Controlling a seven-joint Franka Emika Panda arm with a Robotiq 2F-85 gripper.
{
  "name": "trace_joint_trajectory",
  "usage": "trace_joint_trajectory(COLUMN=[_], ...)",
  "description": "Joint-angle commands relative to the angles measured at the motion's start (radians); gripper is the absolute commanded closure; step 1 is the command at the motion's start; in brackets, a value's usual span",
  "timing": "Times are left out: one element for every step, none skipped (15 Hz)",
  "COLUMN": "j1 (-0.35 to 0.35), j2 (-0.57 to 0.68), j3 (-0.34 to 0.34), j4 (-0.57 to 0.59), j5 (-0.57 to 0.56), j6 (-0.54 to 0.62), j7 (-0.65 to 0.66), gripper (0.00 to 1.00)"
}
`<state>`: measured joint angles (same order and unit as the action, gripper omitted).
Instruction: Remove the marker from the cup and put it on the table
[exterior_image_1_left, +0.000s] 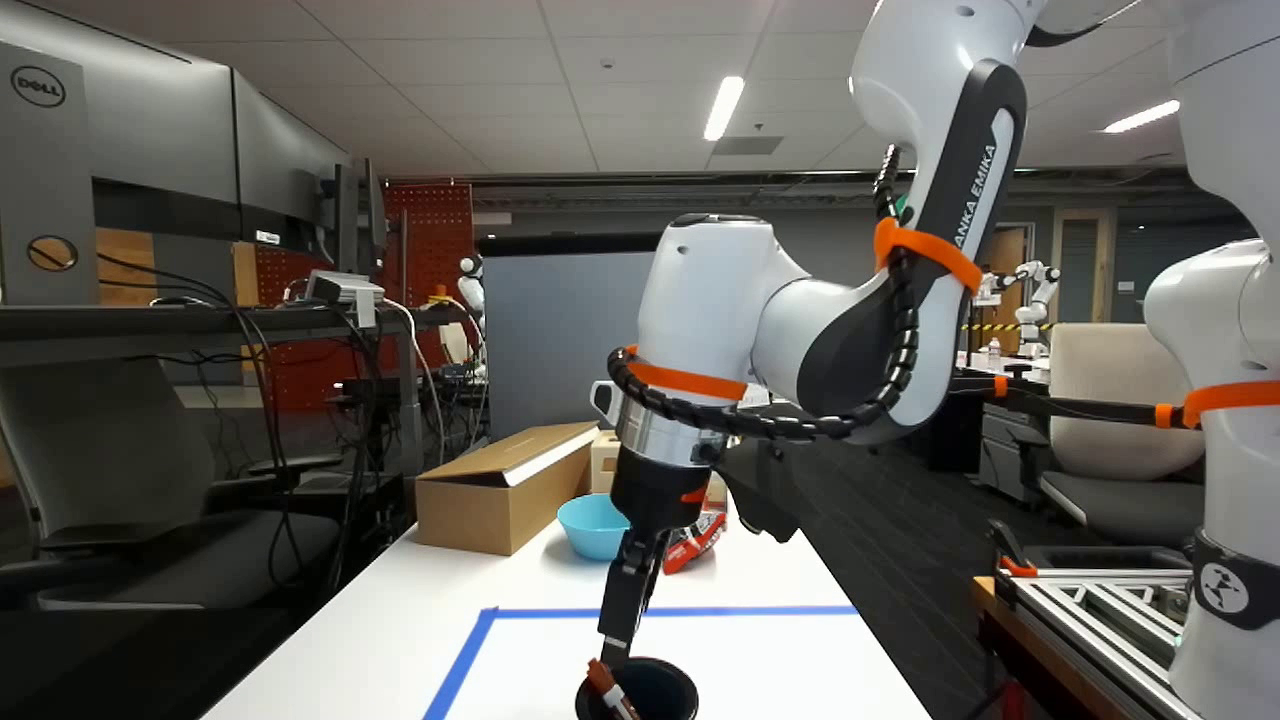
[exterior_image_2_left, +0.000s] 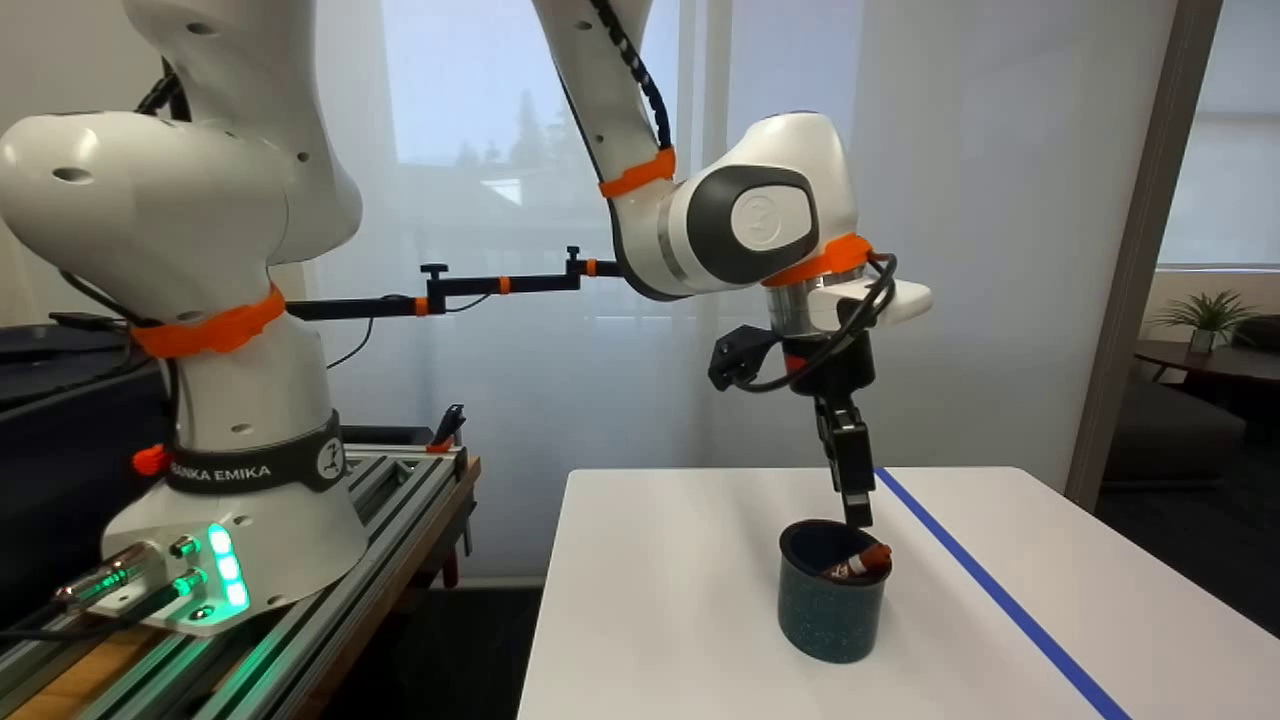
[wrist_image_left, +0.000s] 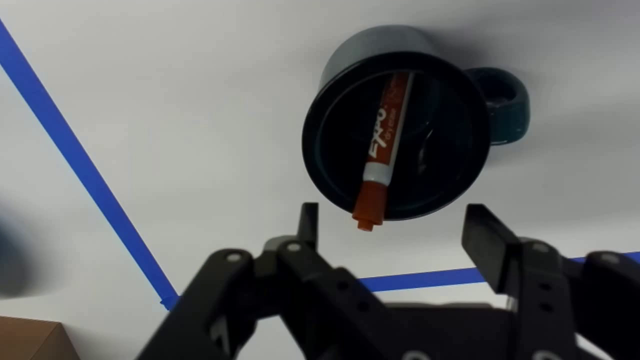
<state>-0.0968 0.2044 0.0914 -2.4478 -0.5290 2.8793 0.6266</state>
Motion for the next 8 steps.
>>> trace_joint_trajectory(j1=[0.034,0.043,0.05,0.058,0.067,0.074,0.084,0.094], j2=[0.059,0.07,0.082,0.093,0.103,0.114,0.123,0.132], j3=[-0.032,-0.039,-0.044,-0.05,-0.057,-0.061,-0.068,-0.076], j4=[0.055,0.063,0.069,0.074,0.078,0.083,0.088,0.092], j5=[-0.056,-0.066,-0.071,-0.078,-0.085,-0.089,-0.095,-0.1], j6=[0.016,0.016,0.018,0.019,0.021,0.022,0.023,0.023], j7=[0.078,0.093,0.102,0.114,0.125,0.131,0.142,0.151], gripper=[0.54,0.55,0.57,0.58,0.56,0.53,0.58,0.51])
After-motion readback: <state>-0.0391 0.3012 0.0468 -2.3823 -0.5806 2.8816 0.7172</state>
